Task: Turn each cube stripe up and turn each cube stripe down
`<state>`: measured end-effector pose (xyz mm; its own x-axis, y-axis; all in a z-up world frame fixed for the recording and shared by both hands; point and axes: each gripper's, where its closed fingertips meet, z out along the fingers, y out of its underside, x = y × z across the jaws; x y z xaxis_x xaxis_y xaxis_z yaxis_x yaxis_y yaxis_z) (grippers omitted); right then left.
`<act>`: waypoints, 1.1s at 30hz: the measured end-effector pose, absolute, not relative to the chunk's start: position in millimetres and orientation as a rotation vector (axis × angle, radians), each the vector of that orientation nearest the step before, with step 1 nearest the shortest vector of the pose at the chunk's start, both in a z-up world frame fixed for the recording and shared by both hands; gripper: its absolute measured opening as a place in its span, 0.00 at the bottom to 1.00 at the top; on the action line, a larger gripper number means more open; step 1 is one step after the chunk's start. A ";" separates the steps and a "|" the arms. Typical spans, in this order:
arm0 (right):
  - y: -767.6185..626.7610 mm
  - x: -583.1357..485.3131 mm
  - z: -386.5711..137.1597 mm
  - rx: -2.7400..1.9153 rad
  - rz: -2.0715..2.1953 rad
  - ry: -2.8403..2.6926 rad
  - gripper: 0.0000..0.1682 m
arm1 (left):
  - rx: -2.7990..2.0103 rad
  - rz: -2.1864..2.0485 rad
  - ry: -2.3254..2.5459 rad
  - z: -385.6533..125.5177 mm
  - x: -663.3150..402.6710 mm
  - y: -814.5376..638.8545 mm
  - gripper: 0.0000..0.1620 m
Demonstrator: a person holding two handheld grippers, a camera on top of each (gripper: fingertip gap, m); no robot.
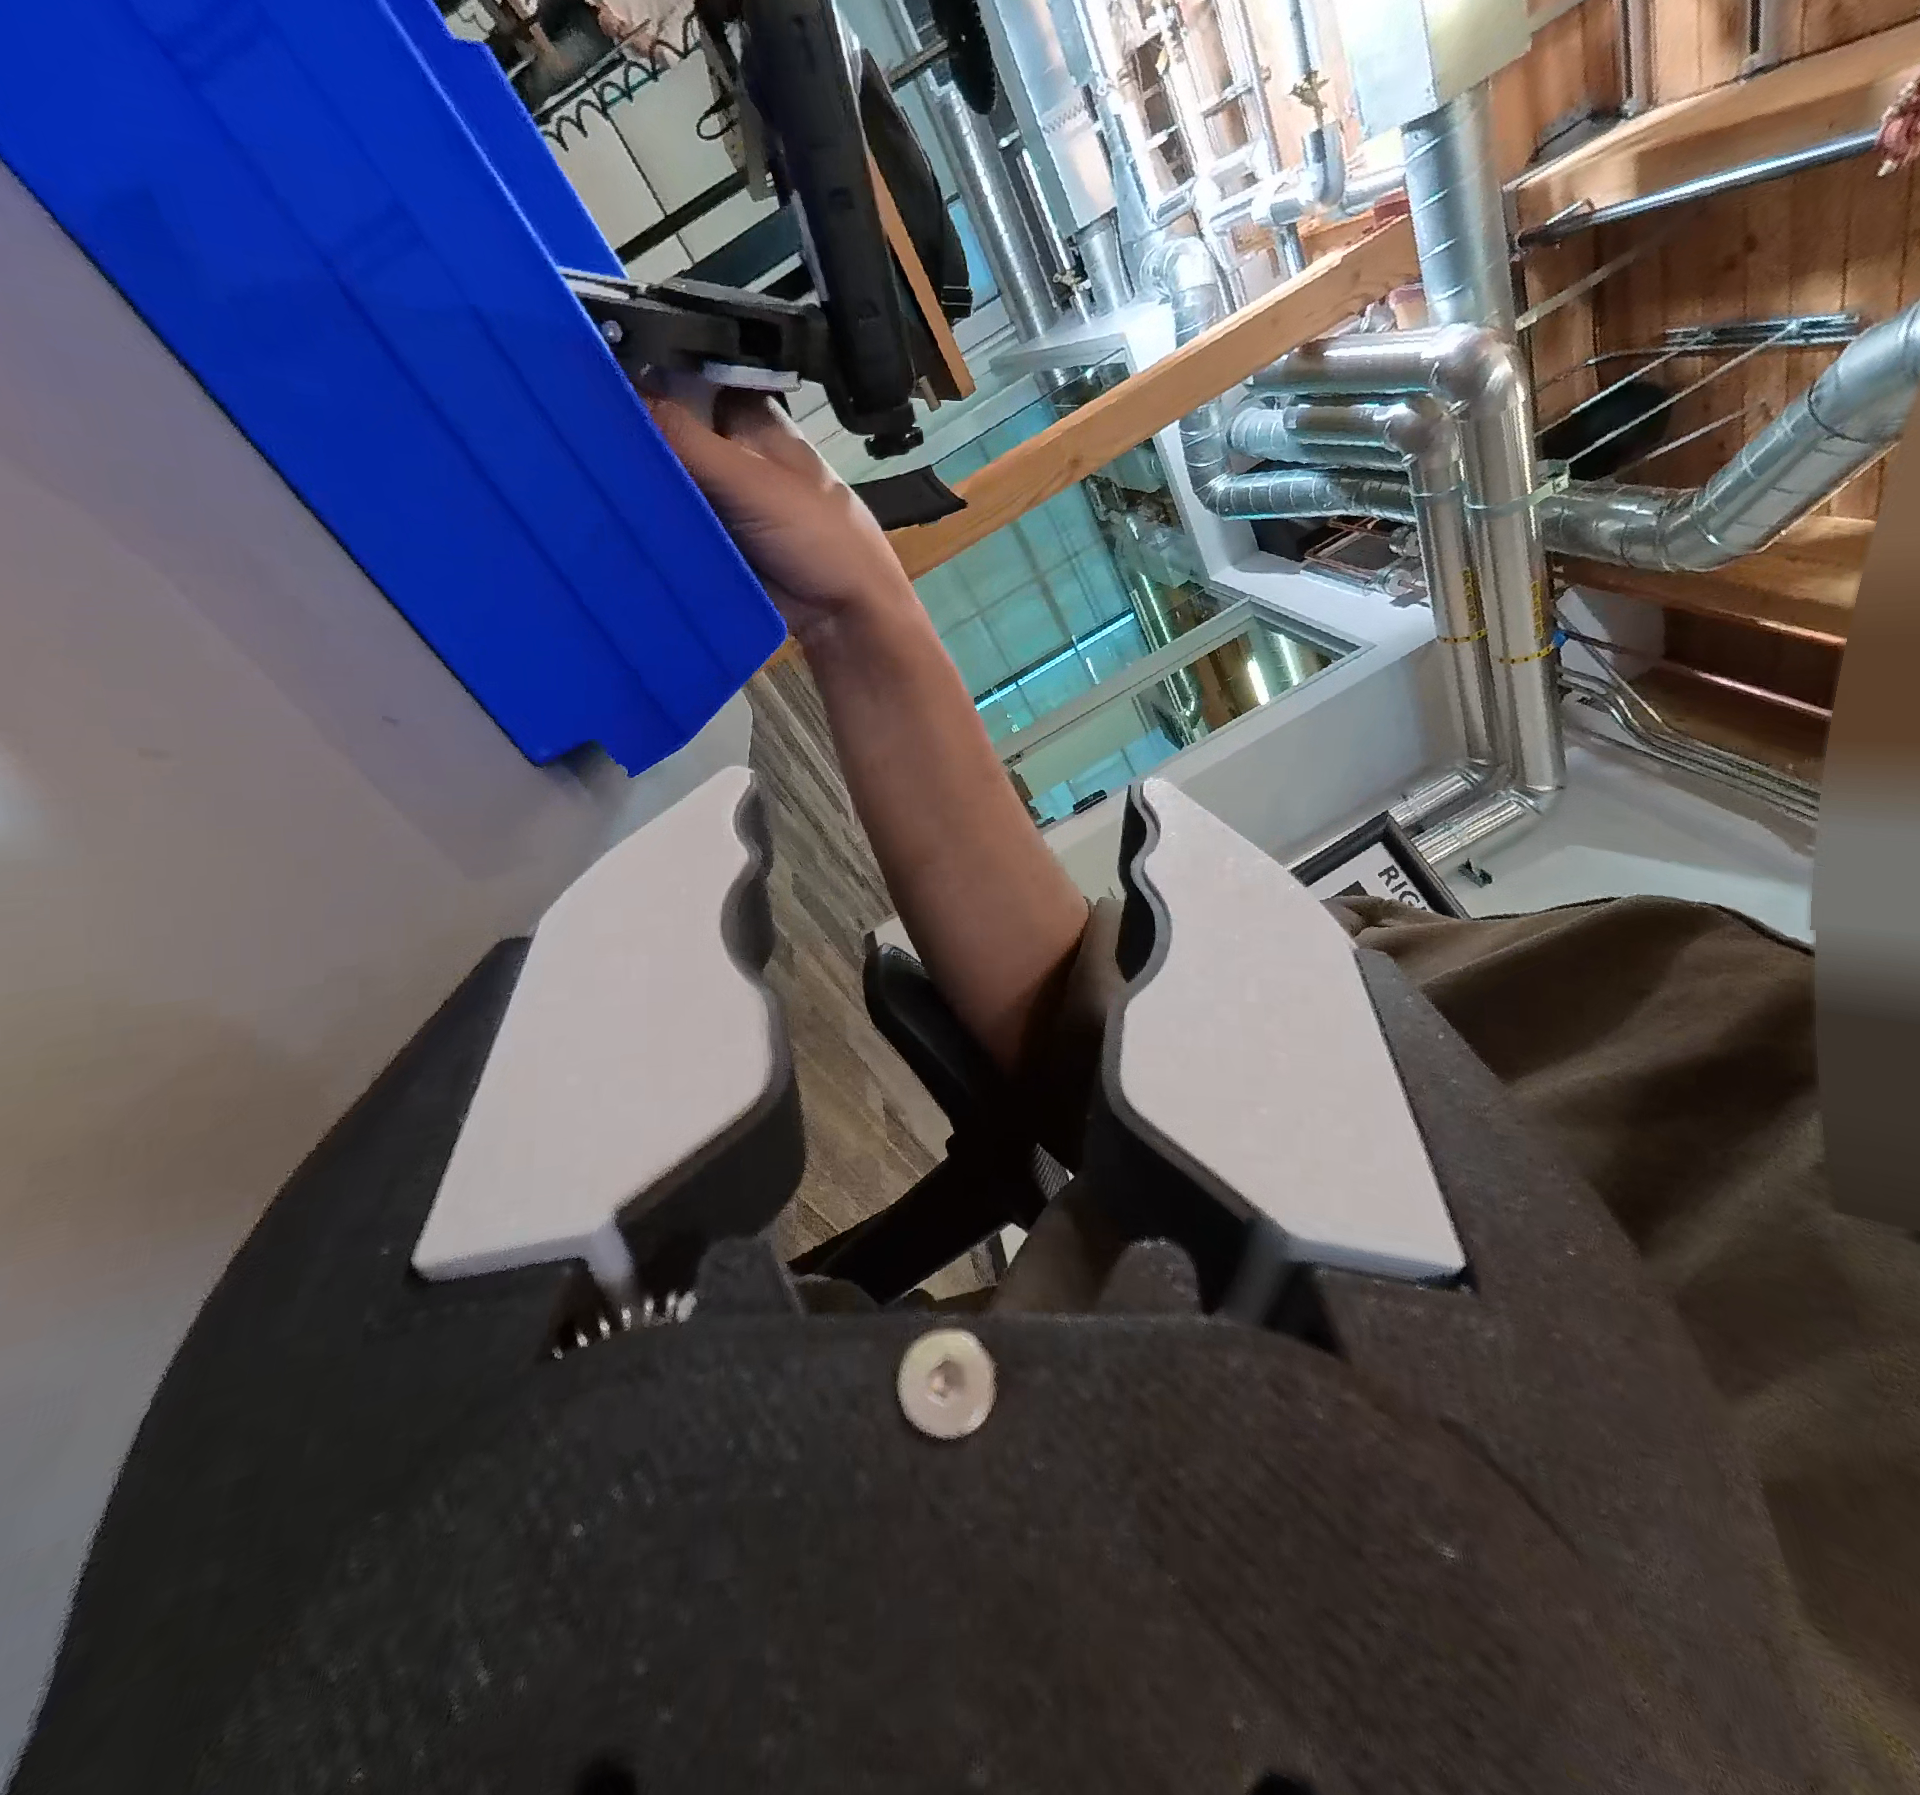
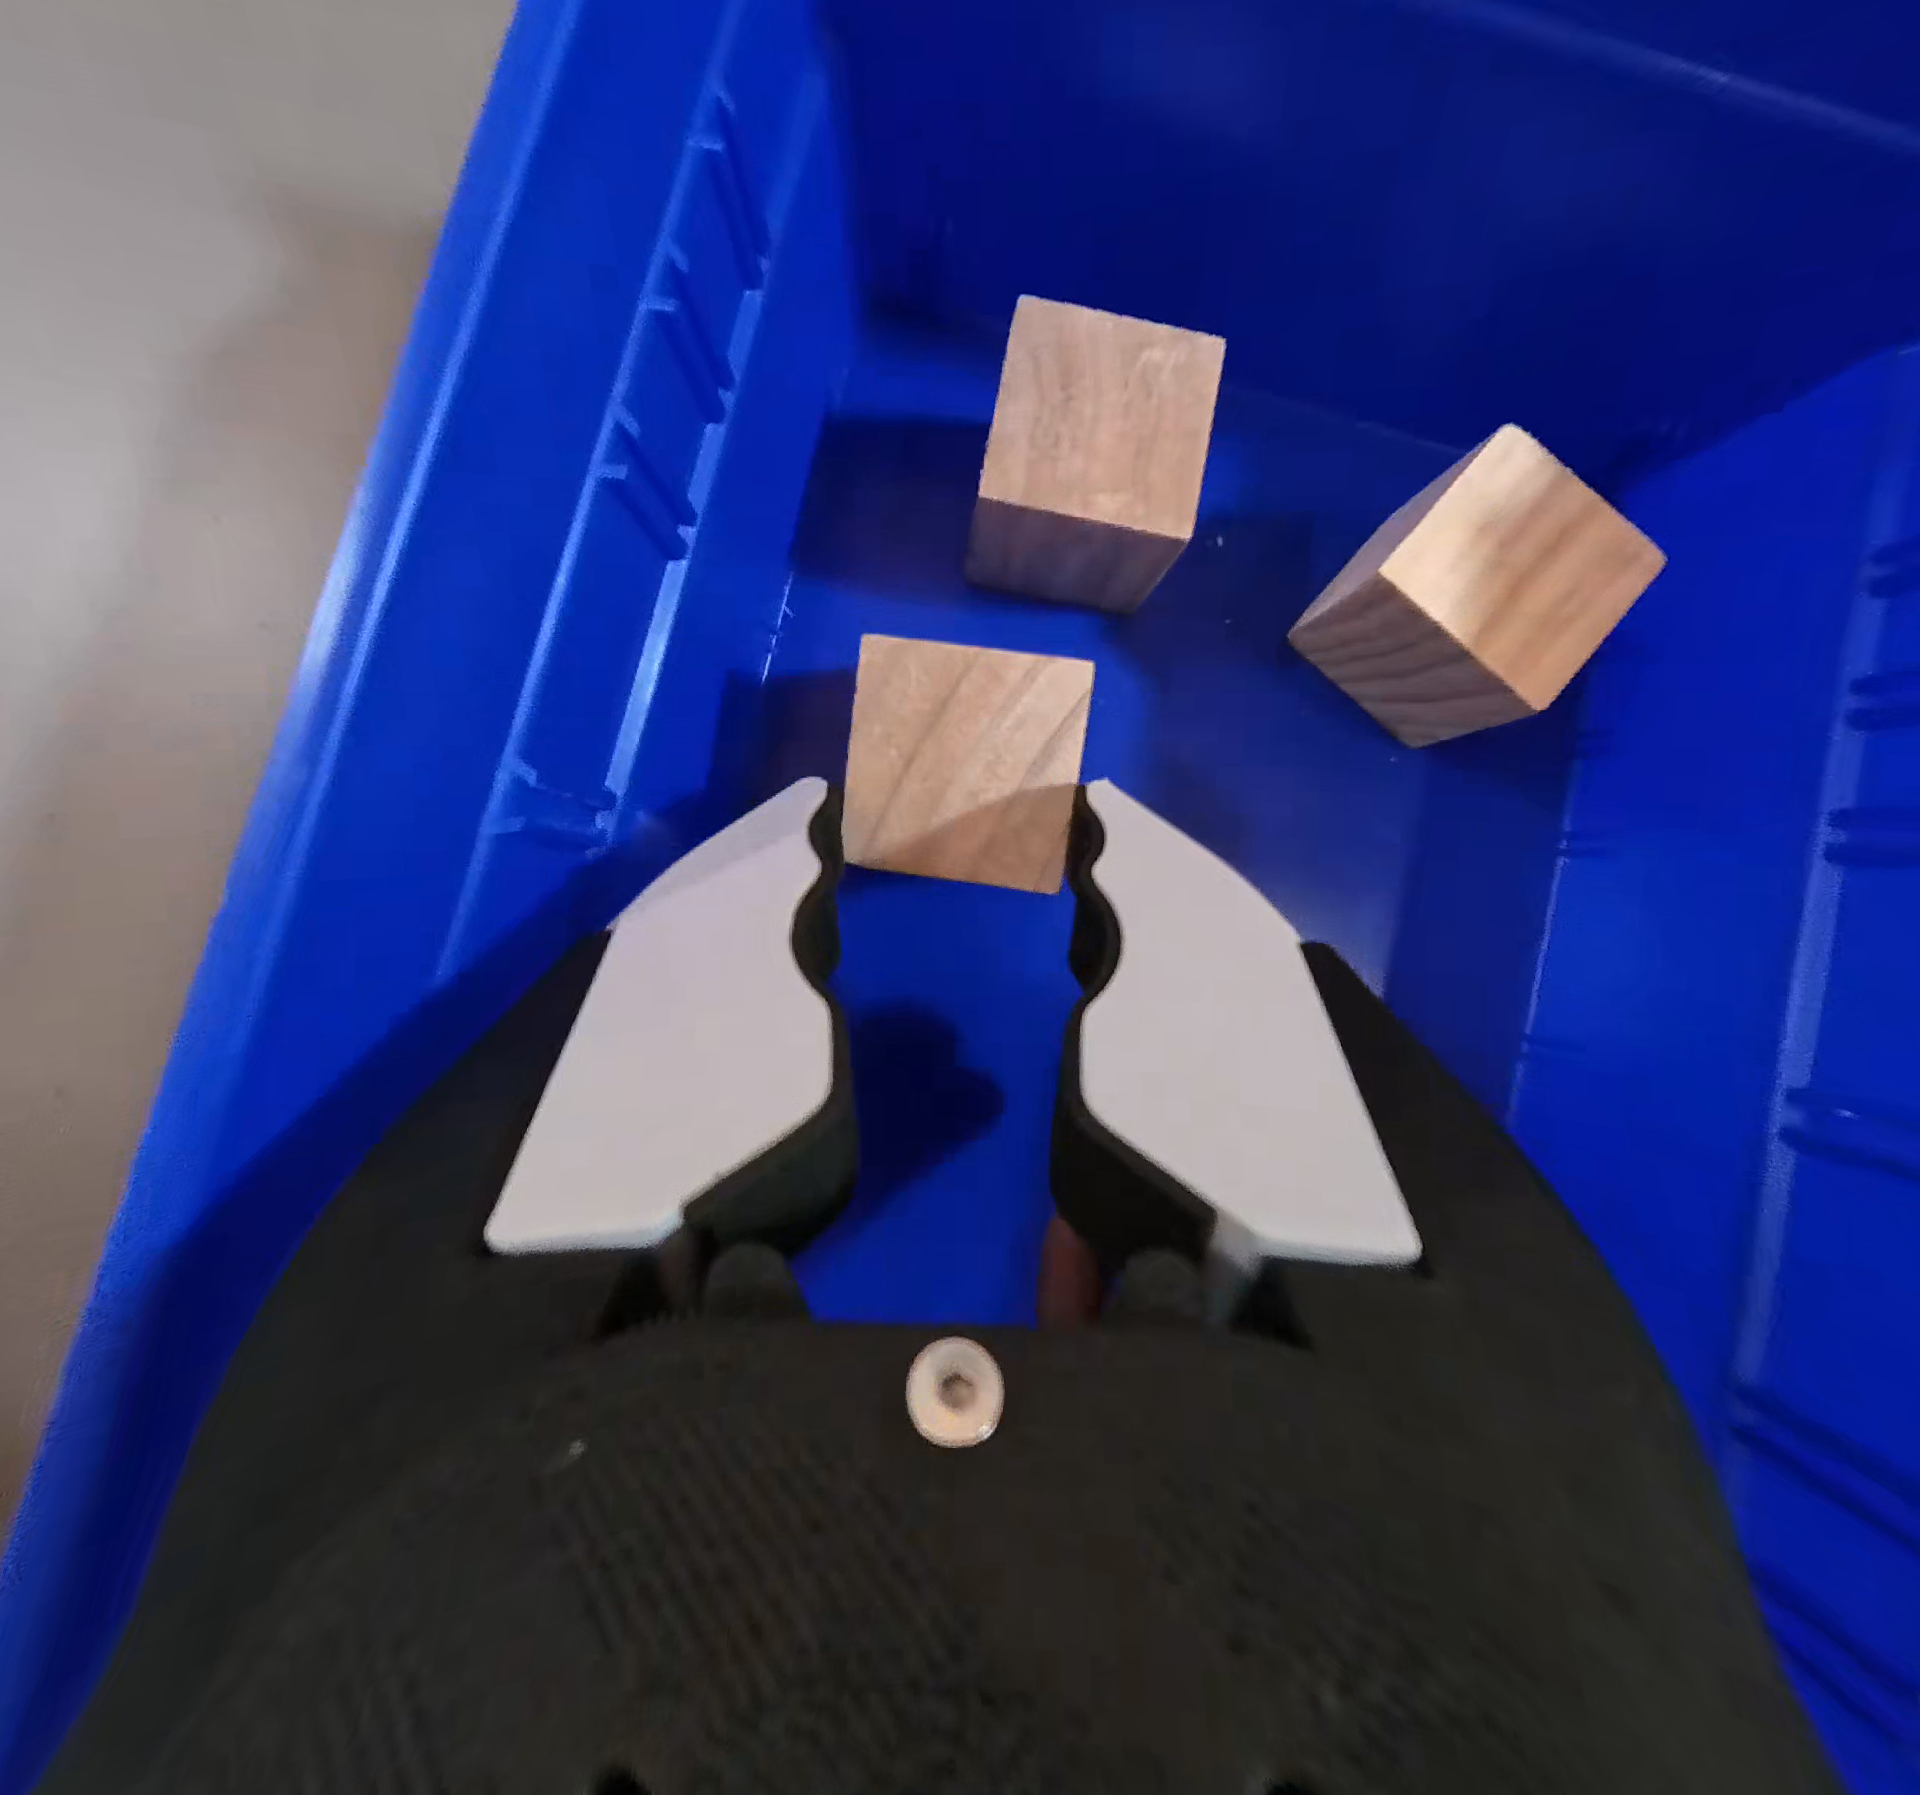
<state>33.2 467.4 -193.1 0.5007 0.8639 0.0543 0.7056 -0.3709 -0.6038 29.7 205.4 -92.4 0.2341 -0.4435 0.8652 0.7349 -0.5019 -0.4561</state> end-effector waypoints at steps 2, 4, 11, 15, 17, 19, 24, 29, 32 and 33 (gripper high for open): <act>467.3 34.1 -192.5 -2.186 0.377 -1.278 0.26 | -1.511 -1.479 -0.293 -94.9 29.0 206.2 0.40; 466.8 32.8 -190.3 -2.193 0.422 -1.256 0.26 | -1.515 -1.480 -0.295 -96.2 28.8 207.0 0.40; 477.9 41.7 -169.5 -2.132 0.377 -1.222 0.21 | -1.525 -1.472 -0.308 -99.4 26.0 208.9 0.40; 483.1 51.2 -132.2 -2.045 0.397 -1.192 0.18 | -1.522 -1.436 -0.311 -97.8 16.5 209.6 0.39; 475.4 47.9 -106.7 -1.983 0.510 -1.175 0.18 | -1.521 -1.407 -0.312 -95.9 9.2 209.6 0.39; 461.4 41.6 -78.6 -1.896 0.637 -1.171 0.18 | -1.526 -1.362 -0.299 -92.8 1.3 208.3 0.39; 418.8 24.0 -20.5 -1.653 0.831 -1.171 0.19 | -1.541 -1.073 -0.291 -78.2 -45.8 205.7 0.40; 385.3 10.7 -1.6 -1.510 0.833 -1.218 0.21 | -1.420 -0.729 -0.403 -38.1 -139.4 180.2 0.43; 366.5 4.2 -3.8 -1.498 0.843 -1.284 0.20 | -1.393 -0.457 -0.534 -9.1 -222.3 143.0 0.45; 361.3 2.6 -4.9 -1.502 0.852 -1.303 0.20 | -1.405 -0.343 -0.615 -3.7 -256.8 122.7 0.45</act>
